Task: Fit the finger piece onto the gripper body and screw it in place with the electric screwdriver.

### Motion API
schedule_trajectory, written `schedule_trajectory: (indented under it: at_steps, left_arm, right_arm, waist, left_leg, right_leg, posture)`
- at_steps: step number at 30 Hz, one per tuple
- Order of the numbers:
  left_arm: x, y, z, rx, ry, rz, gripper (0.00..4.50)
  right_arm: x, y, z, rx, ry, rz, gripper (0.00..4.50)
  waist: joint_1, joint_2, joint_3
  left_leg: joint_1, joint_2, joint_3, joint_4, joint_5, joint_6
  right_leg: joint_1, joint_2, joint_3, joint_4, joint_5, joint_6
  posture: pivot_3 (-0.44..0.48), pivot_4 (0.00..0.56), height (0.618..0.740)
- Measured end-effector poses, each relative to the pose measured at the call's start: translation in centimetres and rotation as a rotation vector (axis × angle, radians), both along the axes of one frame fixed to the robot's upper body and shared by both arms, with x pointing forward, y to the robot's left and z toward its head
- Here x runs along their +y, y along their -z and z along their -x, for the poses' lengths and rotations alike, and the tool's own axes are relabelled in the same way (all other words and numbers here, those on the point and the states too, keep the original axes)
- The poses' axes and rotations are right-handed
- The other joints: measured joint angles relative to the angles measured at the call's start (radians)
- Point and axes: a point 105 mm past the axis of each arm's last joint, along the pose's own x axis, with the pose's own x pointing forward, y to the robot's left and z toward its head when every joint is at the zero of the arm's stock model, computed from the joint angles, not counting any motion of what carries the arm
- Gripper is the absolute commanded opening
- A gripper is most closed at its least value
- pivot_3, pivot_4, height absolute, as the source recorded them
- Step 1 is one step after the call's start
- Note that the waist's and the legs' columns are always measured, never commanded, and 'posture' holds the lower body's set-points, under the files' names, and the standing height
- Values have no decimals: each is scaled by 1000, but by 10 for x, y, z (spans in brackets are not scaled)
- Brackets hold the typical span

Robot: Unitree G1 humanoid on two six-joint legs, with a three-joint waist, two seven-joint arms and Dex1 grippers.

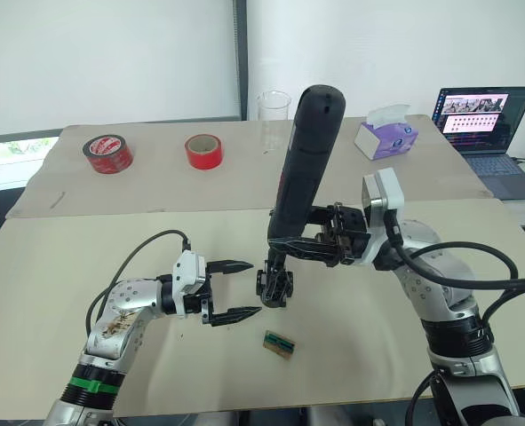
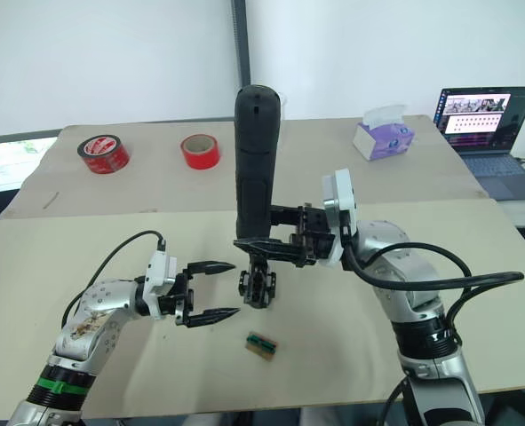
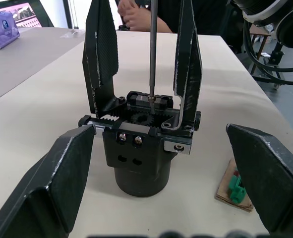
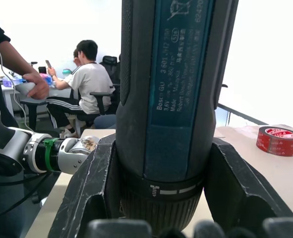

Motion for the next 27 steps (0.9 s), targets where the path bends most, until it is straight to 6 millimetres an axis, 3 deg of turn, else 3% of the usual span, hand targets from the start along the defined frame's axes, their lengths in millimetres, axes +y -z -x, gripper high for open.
schedule_trajectory:
  at_steps: [27]
  left_arm:
    - [2,9,3,22,-15,-8,4500]
  right_arm:
    - [4,-1,4,9,-19,2,1916]
  waist:
    - [-3,0,0]
  left_leg:
    - [0,0,0,0,0,0]
  right_leg:
    - [0,0,0,0,0,0]
  posture:
    - [0,150,740]
